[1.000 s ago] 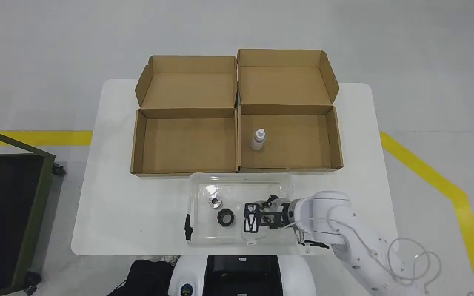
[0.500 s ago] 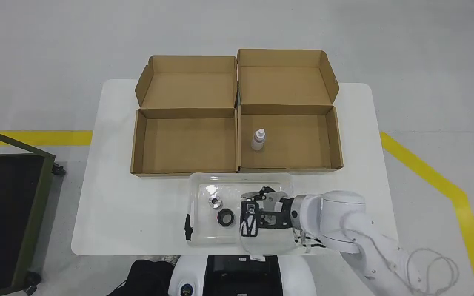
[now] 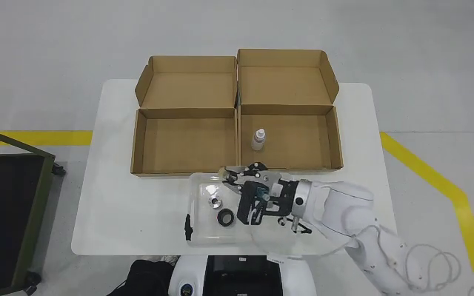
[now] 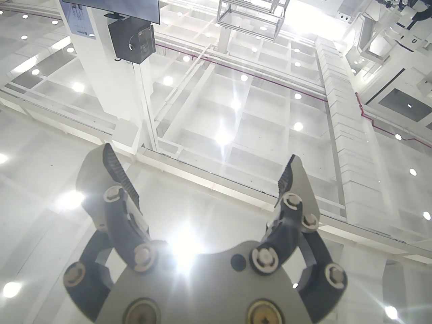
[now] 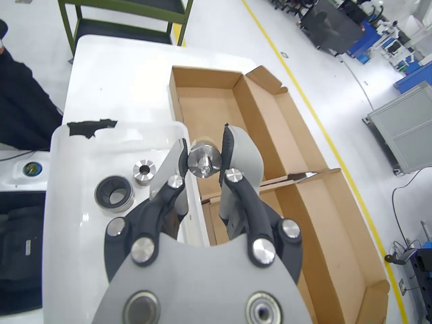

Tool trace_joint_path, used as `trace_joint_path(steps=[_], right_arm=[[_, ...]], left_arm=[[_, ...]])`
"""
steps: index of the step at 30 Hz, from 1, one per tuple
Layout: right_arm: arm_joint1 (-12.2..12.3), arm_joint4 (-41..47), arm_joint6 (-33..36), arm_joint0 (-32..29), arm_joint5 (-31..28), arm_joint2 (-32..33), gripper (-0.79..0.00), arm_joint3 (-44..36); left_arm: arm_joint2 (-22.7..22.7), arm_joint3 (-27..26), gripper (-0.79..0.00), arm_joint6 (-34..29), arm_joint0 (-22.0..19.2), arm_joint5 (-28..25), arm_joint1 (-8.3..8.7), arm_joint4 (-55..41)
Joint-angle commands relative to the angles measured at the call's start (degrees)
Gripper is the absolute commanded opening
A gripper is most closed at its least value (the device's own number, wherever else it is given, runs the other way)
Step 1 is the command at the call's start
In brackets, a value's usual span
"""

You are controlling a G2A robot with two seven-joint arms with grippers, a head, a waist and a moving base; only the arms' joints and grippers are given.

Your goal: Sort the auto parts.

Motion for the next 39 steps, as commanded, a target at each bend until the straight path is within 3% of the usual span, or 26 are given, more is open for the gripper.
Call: trace_joint_path(steps=[1, 5, 16, 30, 39], right_arm=[[-0.2, 0.7, -4.4, 0.5, 1.1, 0.1, -0.785, 1.1], [-0.6, 4.9, -14.2, 0.9, 2.0, 0.8, -0.785, 3.8], [-1.0, 8.3, -29.1, 3.1, 1.0, 5.0, -0.785, 5.6], [-0.4, 6.4, -30.4, -0.1, 1.6, 11.0, -0.785, 1.5], [-0.4, 5.0, -24.0, 0.8, -1.6, 9.8, -0.785, 3.8]], left_arm=[[0.0, 0.0, 0.0, 0.0, 0.0, 0.0, 0.0, 0.0], [0.0, 0.0, 0.0, 0.0, 0.0, 0.0, 0.0, 0.0], [0.0, 0.0, 0.0, 0.0, 0.0, 0.0, 0.0, 0.0], [0.0, 0.0, 0.0, 0.0, 0.0, 0.0, 0.0, 0.0], [0.0, 0.0, 0.0, 0.0, 0.0, 0.0, 0.0, 0.0]])
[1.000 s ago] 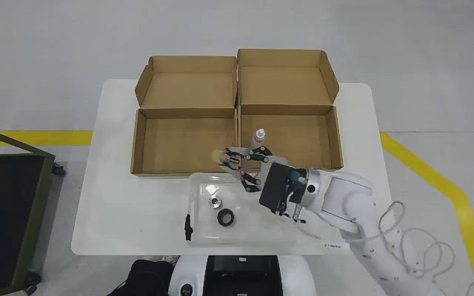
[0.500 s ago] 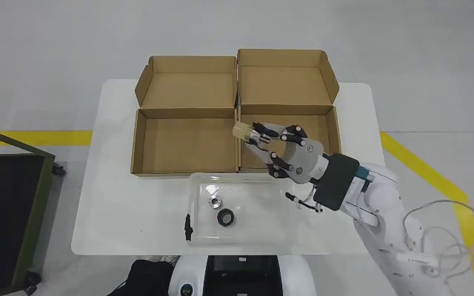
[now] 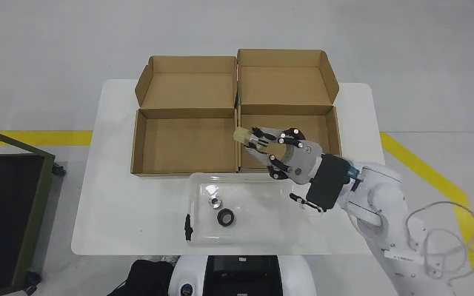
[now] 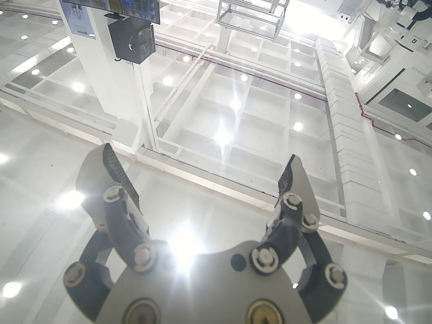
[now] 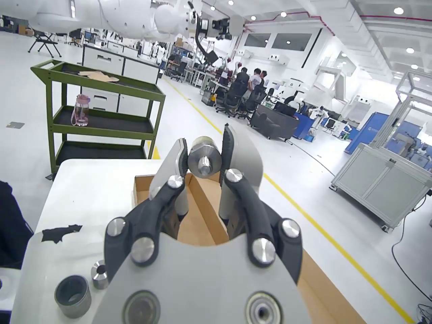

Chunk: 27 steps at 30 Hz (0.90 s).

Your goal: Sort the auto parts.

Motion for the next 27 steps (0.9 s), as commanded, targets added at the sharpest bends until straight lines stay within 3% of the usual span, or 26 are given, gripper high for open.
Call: trace_joint_path(steps=[1, 4, 6, 10, 27], right_arm=[[0.0, -0.2, 2.7, -0.1, -0.2, -0.5, -0.785, 0.7], [0.1, -0.7, 9.0, 0.0, -0.7, -1.4, -0.785, 1.7], [0.4, -5.2, 18.1, 0.4, -1.7, -1.6, -0.785, 1.9], [0.6, -3.3, 25.7, 0.8, -5.7, -2.9, -0.785, 0.7], [2.2, 3.2, 41.2, -1.9, -6.0, 4.4, -0.785, 5.6]], left_arm=[[0.0, 0.0, 0.0, 0.0, 0.0, 0.0, 0.0, 0.0], [0.0, 0.0, 0.0, 0.0, 0.0, 0.0, 0.0, 0.0], [0.0, 0.0, 0.0, 0.0, 0.0, 0.0, 0.0, 0.0], [0.0, 0.0, 0.0, 0.0, 0.0, 0.0, 0.0, 0.0], [0.0, 0.0, 0.0, 0.0, 0.0, 0.0, 0.0, 0.0]])
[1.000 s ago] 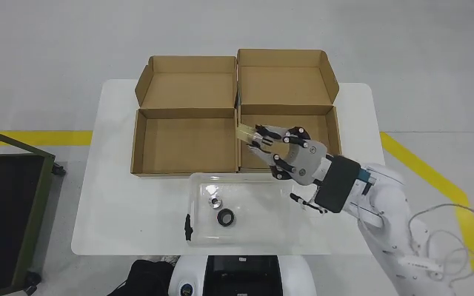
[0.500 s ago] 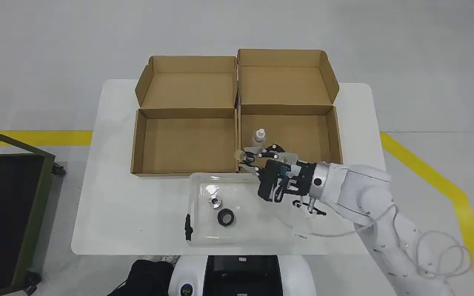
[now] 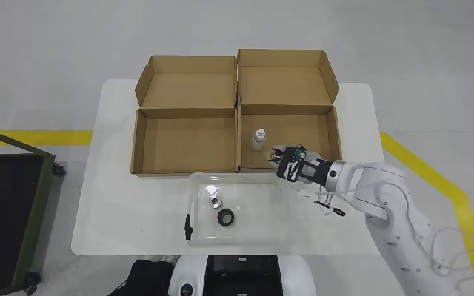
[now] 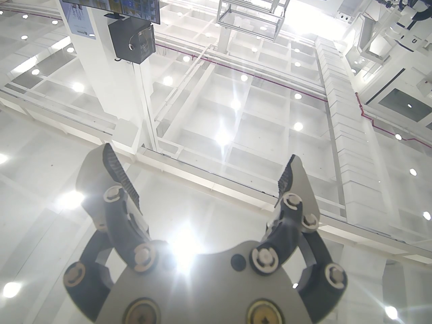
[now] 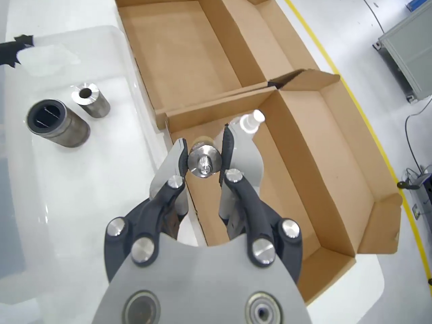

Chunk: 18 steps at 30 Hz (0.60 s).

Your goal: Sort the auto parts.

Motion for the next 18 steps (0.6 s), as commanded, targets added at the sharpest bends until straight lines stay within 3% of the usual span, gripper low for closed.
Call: trace_joint_path(steps=[1, 18], right_arm=[[0.1, 0.7, 1.4, 0.7, 0.0, 0.2, -0.785, 1.1], [-1.9, 2.7, 12.3, 16.4, 4.7, -10.7, -0.785, 16.6]], left_arm=[[0.0, 0.0, 0.0, 0.0, 0.0, 0.0, 0.0, 0.0], [0.0, 0.0, 0.0, 0.0, 0.0, 0.0, 0.0, 0.0]])
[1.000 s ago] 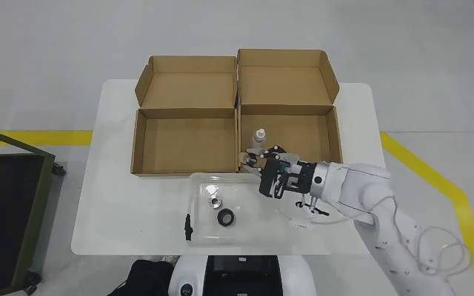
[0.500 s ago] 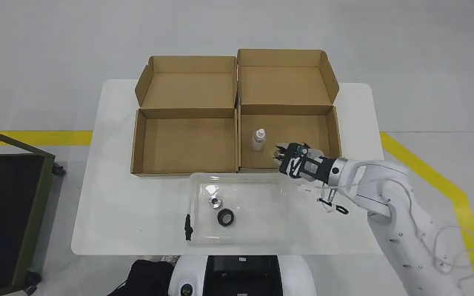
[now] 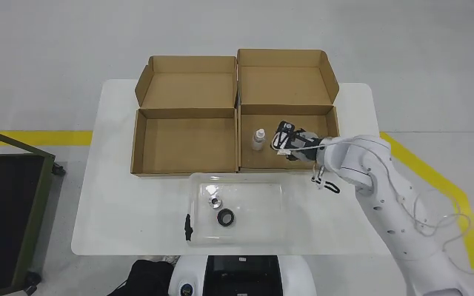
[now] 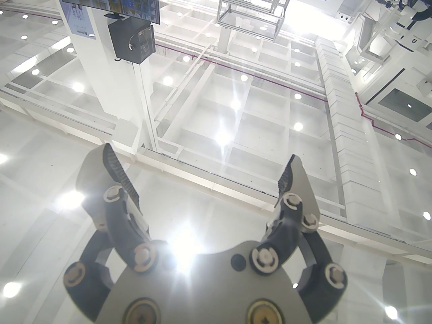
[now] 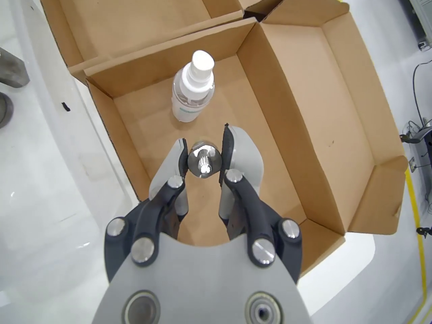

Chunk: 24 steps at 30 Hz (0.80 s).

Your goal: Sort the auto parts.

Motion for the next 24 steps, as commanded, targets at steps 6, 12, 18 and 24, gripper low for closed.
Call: trace_joint_path(steps=[6, 12, 18, 24], right_arm=[[-1.1, 3.1, 2.3, 4.8, -0.6, -4.4, -0.785, 7.3], [-1.7, 4.1, 1.9, 7.0, -0.2, -6.7, -0.785, 12.5], [-2.2, 3.8, 1.3, 8.7, -0.3, -8.5, -0.671, 15.2], [-2.7, 3.9, 1.2, 9.9, 0.1, -9.9, -0.422, 16.8]], left_arm=[[0.0, 0.0, 0.0, 0.0, 0.0, 0.0, 0.0, 0.0], [0.0, 0.0, 0.0, 0.0, 0.0, 0.0, 0.0, 0.0], [0.0, 0.0, 0.0, 0.0, 0.0, 0.0, 0.0, 0.0], [0.0, 0.0, 0.0, 0.0, 0.0, 0.0, 0.0, 0.0]])
